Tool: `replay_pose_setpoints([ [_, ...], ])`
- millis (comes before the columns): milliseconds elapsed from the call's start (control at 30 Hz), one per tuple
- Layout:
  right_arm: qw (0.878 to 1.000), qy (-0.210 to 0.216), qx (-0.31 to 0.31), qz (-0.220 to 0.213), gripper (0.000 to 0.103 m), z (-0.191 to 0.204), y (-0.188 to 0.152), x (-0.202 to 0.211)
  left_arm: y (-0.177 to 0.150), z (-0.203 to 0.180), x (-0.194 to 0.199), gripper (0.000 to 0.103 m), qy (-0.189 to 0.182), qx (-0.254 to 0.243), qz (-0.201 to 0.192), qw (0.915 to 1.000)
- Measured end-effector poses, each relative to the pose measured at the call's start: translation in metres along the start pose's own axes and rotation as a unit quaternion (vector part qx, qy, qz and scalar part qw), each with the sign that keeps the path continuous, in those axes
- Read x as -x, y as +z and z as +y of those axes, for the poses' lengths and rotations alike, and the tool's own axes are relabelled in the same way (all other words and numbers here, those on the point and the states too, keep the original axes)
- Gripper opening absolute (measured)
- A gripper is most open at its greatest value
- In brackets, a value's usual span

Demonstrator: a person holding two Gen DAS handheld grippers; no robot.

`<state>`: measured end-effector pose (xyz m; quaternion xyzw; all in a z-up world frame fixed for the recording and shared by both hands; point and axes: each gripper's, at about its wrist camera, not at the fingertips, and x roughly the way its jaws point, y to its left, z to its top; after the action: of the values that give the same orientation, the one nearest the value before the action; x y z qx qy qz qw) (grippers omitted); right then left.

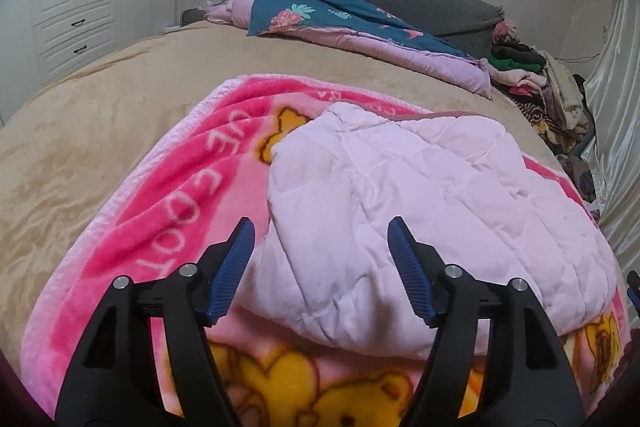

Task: Fold large clothes
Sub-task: 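Fold the held side over the bundle and press it with the left tool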

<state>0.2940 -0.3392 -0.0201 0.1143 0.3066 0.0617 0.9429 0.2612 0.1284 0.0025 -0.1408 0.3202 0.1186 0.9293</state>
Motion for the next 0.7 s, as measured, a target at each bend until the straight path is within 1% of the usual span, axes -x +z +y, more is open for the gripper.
replay_pose_setpoints([
  [67, 1.000, 0.000, -0.001, 0.004, 0.098, 0.001, -0.004, 0.003, -0.001, 0.002, 0.003, 0.067, -0.003, 0.005, 0.002, 1.0000],
  [133, 1.000, 0.000, -0.006, 0.005, 0.098, 0.001, -0.008, 0.006, -0.003, 0.006, 0.004, 0.073, -0.001, 0.009, 0.005, 0.9999],
  [200, 1.000, -0.001, -0.008, 0.006, 0.098, 0.000, -0.011, 0.008, -0.005, 0.008, 0.005, 0.076, 0.001, 0.012, 0.007, 0.9999],
  [267, 1.000, -0.003, -0.010, 0.008, 0.098, 0.001, -0.015, 0.010, -0.009, 0.010, 0.003, 0.076, 0.001, 0.020, 0.013, 0.9997],
  [300, 1.000, -0.004, -0.011, 0.009, 0.098, 0.000, -0.017, 0.010, -0.011, 0.012, 0.002, 0.079, 0.000, 0.026, 0.018, 0.9995],
  [333, 1.000, -0.005, -0.011, 0.010, 0.098, 0.001, -0.019, 0.010, -0.014, 0.015, 0.000, 0.088, -0.002, 0.036, 0.022, 0.9991],
  [367, 1.000, -0.006, -0.013, 0.011, 0.099, 0.001, -0.022, 0.010, -0.017, 0.018, -0.001, 0.091, -0.007, 0.047, 0.027, 0.9985],
  [400, 1.000, -0.005, -0.016, 0.013, 0.099, 0.000, -0.024, 0.010, -0.021, 0.021, -0.001, 0.092, -0.014, 0.058, 0.033, 0.9977],
  [533, 0.999, -0.004, -0.026, 0.024, 0.099, -0.002, -0.032, 0.006, -0.032, 0.030, -0.011, 0.093, -0.045, 0.110, 0.067, 0.9907],
  [633, 0.999, -0.004, -0.035, 0.036, 0.099, -0.002, -0.037, 0.001, -0.044, 0.040, -0.023, 0.093, -0.072, 0.170, 0.092, 0.9785],
  [700, 0.998, -0.005, -0.043, 0.043, 0.099, -0.002, -0.039, -0.004, -0.050, 0.044, -0.031, 0.093, -0.084, 0.193, 0.104, 0.9721],
])
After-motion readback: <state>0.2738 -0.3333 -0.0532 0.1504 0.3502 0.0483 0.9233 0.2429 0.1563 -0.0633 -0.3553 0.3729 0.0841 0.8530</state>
